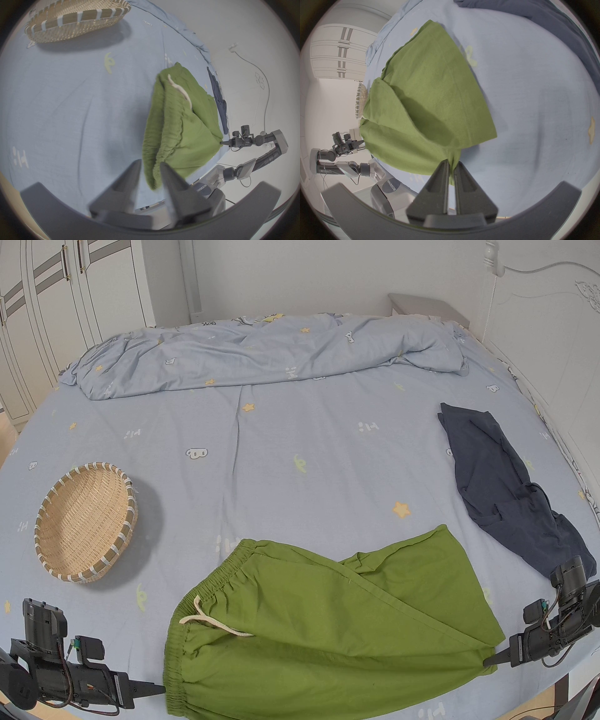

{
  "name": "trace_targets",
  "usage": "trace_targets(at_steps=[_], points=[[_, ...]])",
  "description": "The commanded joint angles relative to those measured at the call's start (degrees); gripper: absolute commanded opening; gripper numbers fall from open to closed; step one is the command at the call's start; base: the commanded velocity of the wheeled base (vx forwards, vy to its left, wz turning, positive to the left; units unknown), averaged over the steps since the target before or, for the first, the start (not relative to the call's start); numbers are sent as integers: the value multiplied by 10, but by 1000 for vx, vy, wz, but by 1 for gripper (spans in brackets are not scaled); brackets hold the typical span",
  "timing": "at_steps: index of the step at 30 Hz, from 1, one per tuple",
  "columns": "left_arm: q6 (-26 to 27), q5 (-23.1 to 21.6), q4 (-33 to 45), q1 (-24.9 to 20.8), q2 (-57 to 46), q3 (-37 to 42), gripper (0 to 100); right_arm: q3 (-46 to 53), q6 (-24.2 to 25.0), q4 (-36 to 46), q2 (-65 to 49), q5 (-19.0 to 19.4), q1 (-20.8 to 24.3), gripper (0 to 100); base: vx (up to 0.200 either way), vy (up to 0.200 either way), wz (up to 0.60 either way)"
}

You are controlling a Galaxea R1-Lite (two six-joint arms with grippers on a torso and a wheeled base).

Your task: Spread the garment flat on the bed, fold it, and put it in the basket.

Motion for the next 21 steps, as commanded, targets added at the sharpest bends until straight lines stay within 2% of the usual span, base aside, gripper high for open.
trace_targets(at_steps=[1,8,13,17,18,19,20,21], points=[[7,-5,-1,-4,5,4,100,2,0,1,0,5,3,100,0,0,0],[21,-5,-1,-4,-7,7,100,2,2,2,-12,29,1,100,0,0,0],[9,-1,-2,6,-41,-15,100,-5,3,5,-85,28,-8,100,0,0,0],[-39,0,5,16,-60,-90,100,-43,18,17,-142,28,-16,100,0,0,0],[-59,0,27,15,-58,-145,100,-79,19,43,-160,28,-17,100,0,0,0],[-61,0,51,15,-55,-181,100,-110,18,61,-164,28,-17,100,0,0,0],[-61,0,51,15,-55,-181,100,-110,18,61,-164,28,-17,100,0,0,0],[-60,0,107,12,-34,-262,100,-184,18,96,-164,28,-16,100,0,0,0]])
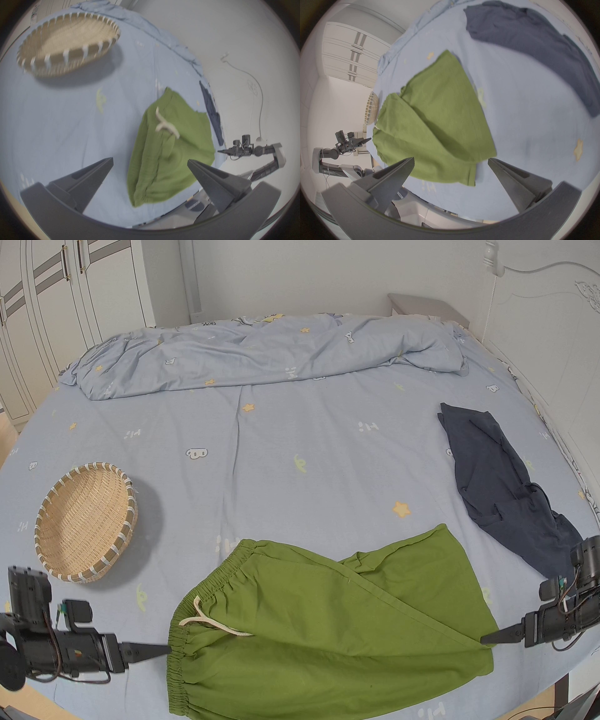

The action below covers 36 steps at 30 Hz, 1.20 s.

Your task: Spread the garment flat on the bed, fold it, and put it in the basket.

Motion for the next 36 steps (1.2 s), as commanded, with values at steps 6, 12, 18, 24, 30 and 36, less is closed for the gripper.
trace_targets(at_steps=[6,12,18,24,30,36], points=[[-33,1,156,-23,110,-396,100,-300,13,115,-20,2,27,100,0,0,0],[-34,-3,156,-76,171,-479,100,-303,12,114,-18,2,38,100,0,0,0],[-17,-2,155,-117,294,-540,100,-297,12,114,-19,1,37,100,0,0,0],[12,4,153,-140,359,-546,100,-297,11,113,-15,0,39,100,0,0,0],[12,6,153,-145,385,-561,100,-295,10,113,-3,0,39,100,0,0,0],[12,6,152,-146,402,-568,100,-286,8,107,12,0,41,100,0,0,0]])
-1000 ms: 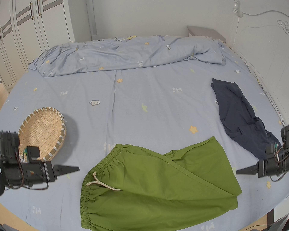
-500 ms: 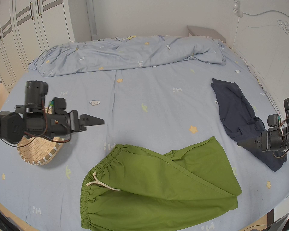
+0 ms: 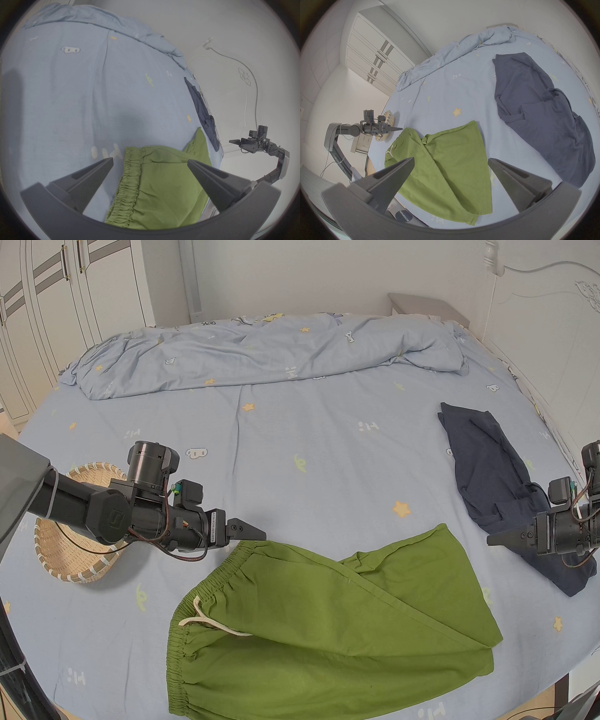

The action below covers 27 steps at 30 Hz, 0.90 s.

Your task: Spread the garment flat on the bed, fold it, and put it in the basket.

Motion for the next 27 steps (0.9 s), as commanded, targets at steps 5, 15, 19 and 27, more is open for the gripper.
trace_targets(at_steps=[5,15,19,27], points=[[0,0,-1,-3,33,-10,100,4,-1,-3,14,0,1,100,0,0,0],[0,2,0,-5,49,-17,100,12,3,-10,15,-1,19,100,0,0,0],[0,2,0,-5,51,-16,0,12,4,-10,15,-1,16,100,0,0,0],[0,2,0,-2,49,-14,0,11,4,-11,15,-1,14,100,0,0,0]])
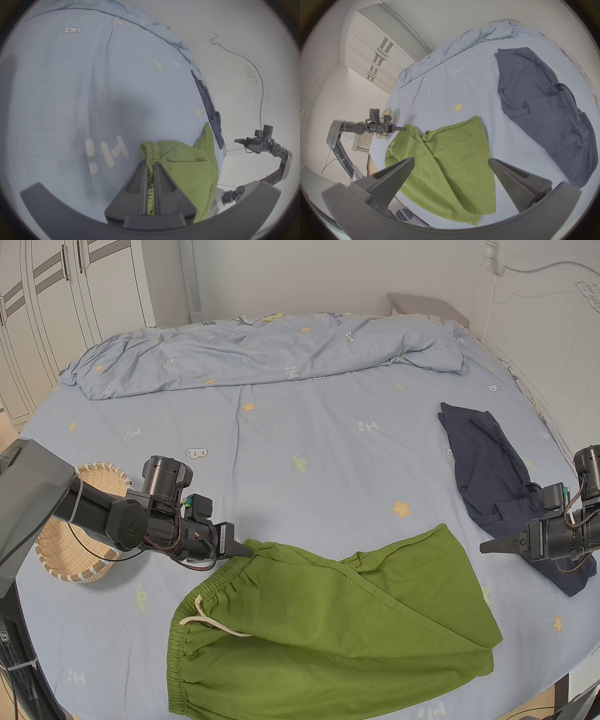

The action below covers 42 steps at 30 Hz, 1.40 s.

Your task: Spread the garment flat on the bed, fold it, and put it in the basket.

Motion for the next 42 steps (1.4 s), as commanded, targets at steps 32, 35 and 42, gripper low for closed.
trace_targets(at_steps=[32,35,42], points=[[-14,-6,0,116,-246,152,0,-33,23,-32,131,6,-42,100,0,0,0],[-14,-6,0,113,-241,152,0,-22,22,-33,152,7,-46,100,0,0,0],[-12,-5,0,89,-233,160,0,-5,20,-33,172,9,-54,100,0,0,0]])
